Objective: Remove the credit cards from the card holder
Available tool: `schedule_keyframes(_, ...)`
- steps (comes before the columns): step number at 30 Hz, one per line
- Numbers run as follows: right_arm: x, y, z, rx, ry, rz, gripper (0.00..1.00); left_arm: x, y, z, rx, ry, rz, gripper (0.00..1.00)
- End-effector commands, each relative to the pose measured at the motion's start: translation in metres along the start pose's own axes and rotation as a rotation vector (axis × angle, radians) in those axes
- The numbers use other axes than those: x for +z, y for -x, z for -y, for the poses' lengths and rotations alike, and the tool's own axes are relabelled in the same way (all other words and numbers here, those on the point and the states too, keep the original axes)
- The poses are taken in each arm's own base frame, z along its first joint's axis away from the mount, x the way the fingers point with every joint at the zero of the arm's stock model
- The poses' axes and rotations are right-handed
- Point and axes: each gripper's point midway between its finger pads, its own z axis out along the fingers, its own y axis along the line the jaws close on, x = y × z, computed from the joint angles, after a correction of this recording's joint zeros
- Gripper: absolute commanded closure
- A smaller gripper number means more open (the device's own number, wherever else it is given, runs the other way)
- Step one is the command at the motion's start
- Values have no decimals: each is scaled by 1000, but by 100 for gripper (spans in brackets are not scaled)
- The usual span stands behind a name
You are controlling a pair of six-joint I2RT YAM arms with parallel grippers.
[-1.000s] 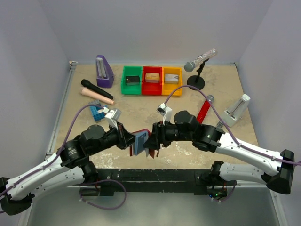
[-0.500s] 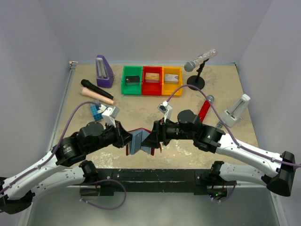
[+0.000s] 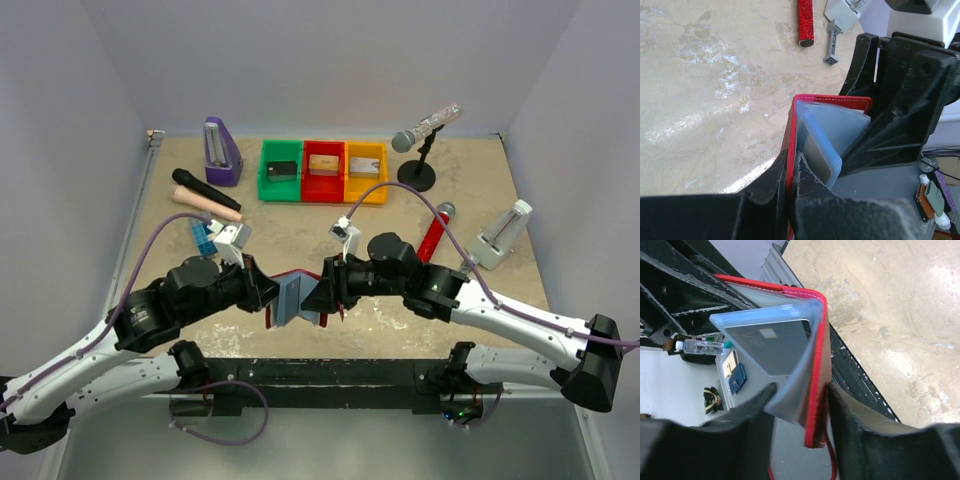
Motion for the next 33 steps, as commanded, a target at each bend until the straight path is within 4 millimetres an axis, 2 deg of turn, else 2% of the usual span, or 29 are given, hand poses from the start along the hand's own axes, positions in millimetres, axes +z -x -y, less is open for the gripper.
schedule_keyframes(1, -6, 11, -12, -27, 35, 30, 59, -6, 15, 16, -24, -84, 72, 100)
schedule_keyframes(5, -7, 8, -8, -26, 21, 24, 76, -4, 10, 16, -33, -97, 68, 100)
schedule_keyframes(9, -8, 7, 0, -26, -21, 19, 100, -1, 6, 11, -39, -88, 64, 100)
schedule_keyframes(13, -9, 3, 12, -28, -81, 4, 100, 0, 0, -9, -46, -19, 81, 100)
schedule_keyframes(14, -9, 2, 15, -30, -94, 0, 100, 1, -2, -17, -42, 10, 84, 94)
schedule_keyframes(17, -2, -3, 30, -40, -141, -25, 100, 6, -14, -46, -52, 124, 84, 66)
schedule_keyframes(19, 2, -6, 38, -43, -156, -41, 100, 9, -21, -58, -63, 163, 80, 55)
schedule_keyframes(21, 7, -11, 46, -45, -162, -49, 100, 11, -25, -66, -76, 188, 86, 49)
schedule_keyframes(24, 14, -16, 57, -37, -165, -53, 100, 12, -29, -79, -87, 237, 97, 46)
schedule_keyframes(29, 28, -29, 81, 26, -176, -66, 100, 9, -34, -108, -116, 379, 114, 46)
schedule_keyframes(33, 40, -39, 95, 65, -171, -82, 100, 12, -42, -120, -121, 427, 109, 47)
